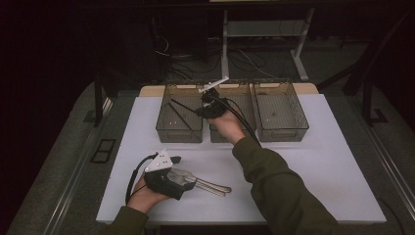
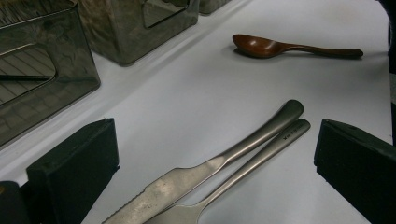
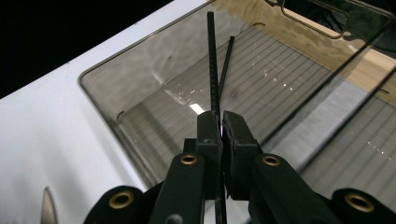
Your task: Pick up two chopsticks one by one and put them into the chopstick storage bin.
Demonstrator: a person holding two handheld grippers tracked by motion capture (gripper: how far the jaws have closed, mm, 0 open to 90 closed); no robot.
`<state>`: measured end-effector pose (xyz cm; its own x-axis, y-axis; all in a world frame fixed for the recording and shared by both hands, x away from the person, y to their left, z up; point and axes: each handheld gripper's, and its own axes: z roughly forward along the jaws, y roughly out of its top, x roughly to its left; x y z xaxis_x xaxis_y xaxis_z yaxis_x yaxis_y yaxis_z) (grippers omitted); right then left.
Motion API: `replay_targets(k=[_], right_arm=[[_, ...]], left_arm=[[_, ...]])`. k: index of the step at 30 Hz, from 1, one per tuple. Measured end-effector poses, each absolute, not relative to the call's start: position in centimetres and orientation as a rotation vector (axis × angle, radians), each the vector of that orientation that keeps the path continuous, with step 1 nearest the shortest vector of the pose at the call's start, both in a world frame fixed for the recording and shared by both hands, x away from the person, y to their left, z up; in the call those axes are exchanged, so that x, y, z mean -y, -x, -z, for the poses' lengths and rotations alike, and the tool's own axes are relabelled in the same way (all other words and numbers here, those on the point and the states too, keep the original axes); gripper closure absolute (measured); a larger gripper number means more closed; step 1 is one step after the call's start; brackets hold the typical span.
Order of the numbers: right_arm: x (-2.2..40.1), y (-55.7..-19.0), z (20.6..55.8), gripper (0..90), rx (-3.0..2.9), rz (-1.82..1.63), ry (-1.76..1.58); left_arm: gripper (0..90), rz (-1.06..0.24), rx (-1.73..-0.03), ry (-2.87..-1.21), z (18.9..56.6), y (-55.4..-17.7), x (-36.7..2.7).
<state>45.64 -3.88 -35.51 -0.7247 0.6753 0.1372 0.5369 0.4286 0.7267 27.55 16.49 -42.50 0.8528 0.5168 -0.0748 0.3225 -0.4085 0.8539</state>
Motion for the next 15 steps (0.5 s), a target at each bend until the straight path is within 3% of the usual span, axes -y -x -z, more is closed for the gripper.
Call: replay_targets(k=[15], right_arm=[[-0.2, -48.9, 37.3, 84.9, -2.528, -1.054, -1.151]], left_arm=[[0.0, -0.239, -0.620, -2.015, 42.4, -27.6, -16.7]])
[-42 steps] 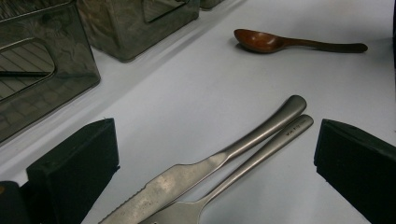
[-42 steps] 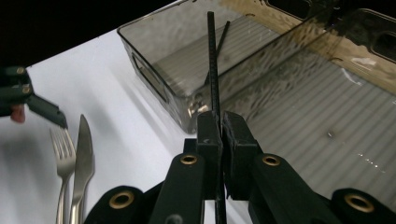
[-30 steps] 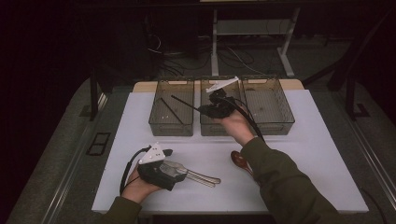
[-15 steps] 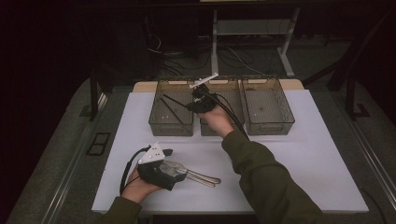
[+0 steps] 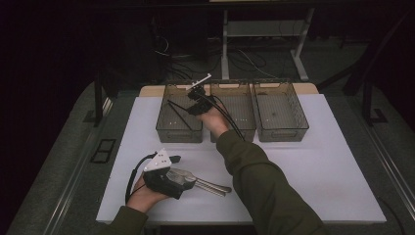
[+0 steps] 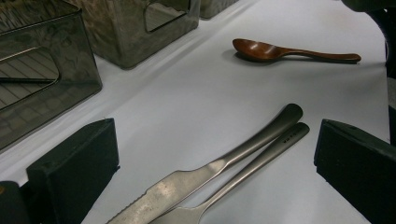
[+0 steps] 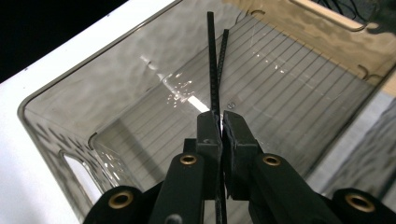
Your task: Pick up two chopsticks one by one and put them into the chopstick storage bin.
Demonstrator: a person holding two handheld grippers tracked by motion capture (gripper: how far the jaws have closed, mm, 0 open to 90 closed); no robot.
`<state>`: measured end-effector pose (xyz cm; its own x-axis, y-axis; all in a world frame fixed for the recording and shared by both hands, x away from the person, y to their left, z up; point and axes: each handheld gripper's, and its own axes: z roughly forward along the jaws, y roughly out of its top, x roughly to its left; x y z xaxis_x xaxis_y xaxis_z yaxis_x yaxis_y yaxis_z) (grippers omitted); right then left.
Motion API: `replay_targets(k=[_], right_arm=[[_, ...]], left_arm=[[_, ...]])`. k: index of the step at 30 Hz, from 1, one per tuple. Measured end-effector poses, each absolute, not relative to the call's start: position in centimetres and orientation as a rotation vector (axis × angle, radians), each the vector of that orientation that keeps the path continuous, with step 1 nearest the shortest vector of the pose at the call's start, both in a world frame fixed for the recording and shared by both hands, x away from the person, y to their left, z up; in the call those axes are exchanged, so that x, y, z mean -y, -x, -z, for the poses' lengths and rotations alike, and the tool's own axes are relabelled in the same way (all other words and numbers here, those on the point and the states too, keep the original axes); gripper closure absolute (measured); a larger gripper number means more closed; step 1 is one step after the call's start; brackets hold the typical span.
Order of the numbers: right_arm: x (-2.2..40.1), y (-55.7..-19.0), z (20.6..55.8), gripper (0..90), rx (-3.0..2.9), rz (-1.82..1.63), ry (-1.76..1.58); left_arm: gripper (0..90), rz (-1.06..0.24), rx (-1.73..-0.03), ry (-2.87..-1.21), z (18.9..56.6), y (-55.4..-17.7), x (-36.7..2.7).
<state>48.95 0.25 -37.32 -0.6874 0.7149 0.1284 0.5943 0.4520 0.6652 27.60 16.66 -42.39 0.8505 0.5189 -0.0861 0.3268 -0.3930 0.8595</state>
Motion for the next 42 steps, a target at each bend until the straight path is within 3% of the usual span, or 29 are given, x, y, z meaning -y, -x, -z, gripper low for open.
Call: replay_targets(k=[14, 33, 42], right_arm=[[-1.3, -49.2, 37.8, 78.3, -2.527, -1.047, -1.156], [2.5, -46.3, 34.7, 46.4, -2.556, -1.270, -0.997], [6.3, -44.4, 33.8, 40.5, -2.537, -1.312, -0.936]], left_arm=[[0.0, -0.241, -0.618, -2.013, 42.4, -27.6, -16.5], [0.0, -0.248, -0.617, -2.016, 42.4, -27.6, -16.6], [0.0, -0.252, -0.615, -2.026, 42.4, -27.6, -16.7]])
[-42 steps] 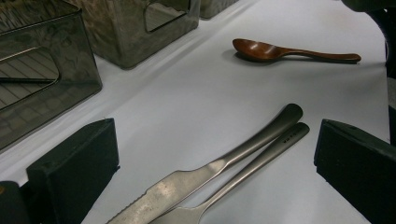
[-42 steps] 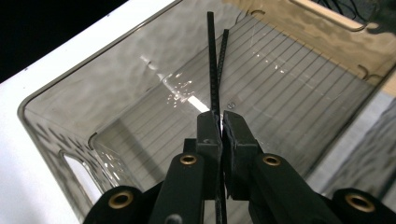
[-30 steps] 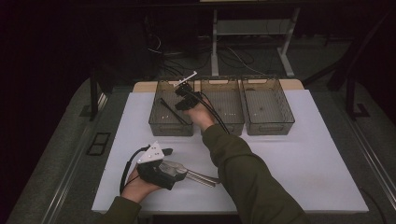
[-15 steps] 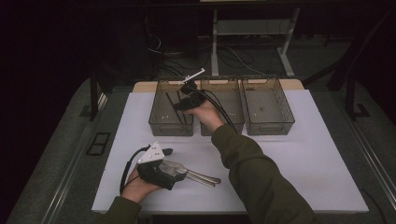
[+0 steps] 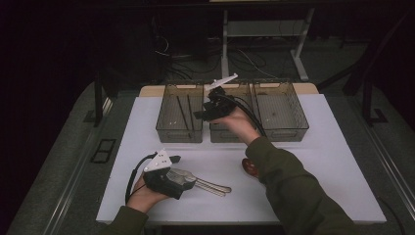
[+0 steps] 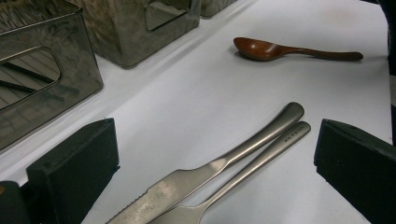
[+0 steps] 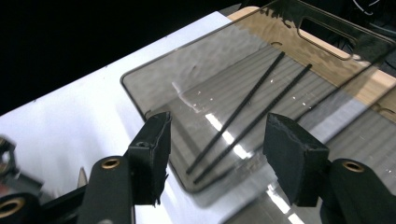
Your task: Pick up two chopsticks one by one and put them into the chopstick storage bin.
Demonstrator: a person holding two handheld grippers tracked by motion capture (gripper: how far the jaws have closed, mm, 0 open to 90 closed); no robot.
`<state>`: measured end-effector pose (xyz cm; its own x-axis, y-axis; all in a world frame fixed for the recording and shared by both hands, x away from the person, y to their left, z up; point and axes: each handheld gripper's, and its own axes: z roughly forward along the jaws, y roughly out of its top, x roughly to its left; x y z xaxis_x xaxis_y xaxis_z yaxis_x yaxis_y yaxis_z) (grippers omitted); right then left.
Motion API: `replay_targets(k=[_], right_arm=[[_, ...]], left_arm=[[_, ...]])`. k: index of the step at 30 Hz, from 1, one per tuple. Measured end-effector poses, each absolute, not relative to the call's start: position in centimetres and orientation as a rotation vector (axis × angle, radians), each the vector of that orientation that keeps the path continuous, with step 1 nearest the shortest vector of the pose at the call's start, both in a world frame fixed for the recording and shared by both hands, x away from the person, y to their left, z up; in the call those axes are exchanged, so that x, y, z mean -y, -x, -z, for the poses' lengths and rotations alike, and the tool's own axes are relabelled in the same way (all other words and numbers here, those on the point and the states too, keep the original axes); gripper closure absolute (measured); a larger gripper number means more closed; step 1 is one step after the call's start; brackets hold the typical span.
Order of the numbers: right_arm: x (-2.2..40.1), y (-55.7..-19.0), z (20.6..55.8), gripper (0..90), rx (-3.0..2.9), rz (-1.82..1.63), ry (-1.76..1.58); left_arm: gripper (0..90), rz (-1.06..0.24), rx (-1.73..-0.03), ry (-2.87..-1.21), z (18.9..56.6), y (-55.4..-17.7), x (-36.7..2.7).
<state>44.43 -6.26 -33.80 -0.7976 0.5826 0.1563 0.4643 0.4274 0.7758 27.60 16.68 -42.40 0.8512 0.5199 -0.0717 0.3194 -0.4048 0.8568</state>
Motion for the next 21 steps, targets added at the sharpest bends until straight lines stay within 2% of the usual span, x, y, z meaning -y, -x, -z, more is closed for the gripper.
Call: replay_targets(k=[21], right_arm=[[16.3, -38.8, 34.9, 37.2, -2.495, -1.421, -0.893]], left_arm=[[0.0, -0.262, -0.644, -2.012, 42.4, -27.6, -16.8]])
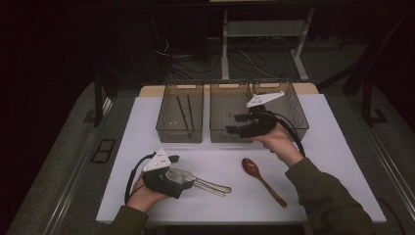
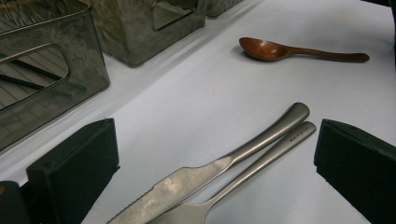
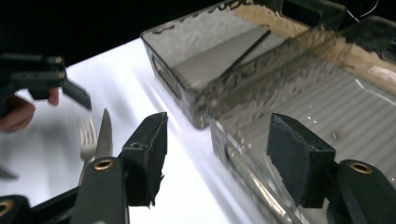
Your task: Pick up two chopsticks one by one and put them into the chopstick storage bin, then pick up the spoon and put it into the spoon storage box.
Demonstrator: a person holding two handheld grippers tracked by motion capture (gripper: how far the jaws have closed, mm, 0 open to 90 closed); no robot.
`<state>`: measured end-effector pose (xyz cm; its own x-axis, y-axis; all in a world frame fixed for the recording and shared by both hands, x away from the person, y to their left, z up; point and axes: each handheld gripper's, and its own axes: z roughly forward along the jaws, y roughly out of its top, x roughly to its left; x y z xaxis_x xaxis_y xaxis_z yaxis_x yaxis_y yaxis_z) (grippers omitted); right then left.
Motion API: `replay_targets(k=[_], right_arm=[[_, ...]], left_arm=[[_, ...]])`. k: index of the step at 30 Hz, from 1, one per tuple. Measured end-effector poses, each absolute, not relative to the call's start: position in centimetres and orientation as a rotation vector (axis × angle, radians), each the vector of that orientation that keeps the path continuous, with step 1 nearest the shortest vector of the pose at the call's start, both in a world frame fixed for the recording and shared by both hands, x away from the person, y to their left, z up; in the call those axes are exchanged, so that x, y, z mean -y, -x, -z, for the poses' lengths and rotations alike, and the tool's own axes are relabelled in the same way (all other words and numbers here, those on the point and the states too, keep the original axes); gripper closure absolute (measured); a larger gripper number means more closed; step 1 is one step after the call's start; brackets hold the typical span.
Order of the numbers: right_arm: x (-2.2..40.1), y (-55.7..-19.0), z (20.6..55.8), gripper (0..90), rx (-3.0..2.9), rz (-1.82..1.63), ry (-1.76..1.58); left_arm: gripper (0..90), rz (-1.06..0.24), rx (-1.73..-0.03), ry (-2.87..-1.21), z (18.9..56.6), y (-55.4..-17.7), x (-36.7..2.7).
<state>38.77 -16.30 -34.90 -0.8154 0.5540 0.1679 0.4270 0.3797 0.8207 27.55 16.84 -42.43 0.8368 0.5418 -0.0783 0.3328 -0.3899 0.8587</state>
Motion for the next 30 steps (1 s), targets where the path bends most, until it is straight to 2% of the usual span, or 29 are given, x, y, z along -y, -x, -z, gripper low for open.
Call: replay_targets(k=[24, 30], right_arm=[[23.7, -32.5, 38.6, 35.9, -2.456, -1.390, -0.978], [24.8, -31.0, 39.5, 38.7, -2.465, -1.357, -0.983]], left_arm=[[0.0, -0.275, -0.647, -2.012, 42.2, -27.3, -17.0], [0.0, -0.278, -0.647, -2.011, 42.2, -27.3, -16.9]])
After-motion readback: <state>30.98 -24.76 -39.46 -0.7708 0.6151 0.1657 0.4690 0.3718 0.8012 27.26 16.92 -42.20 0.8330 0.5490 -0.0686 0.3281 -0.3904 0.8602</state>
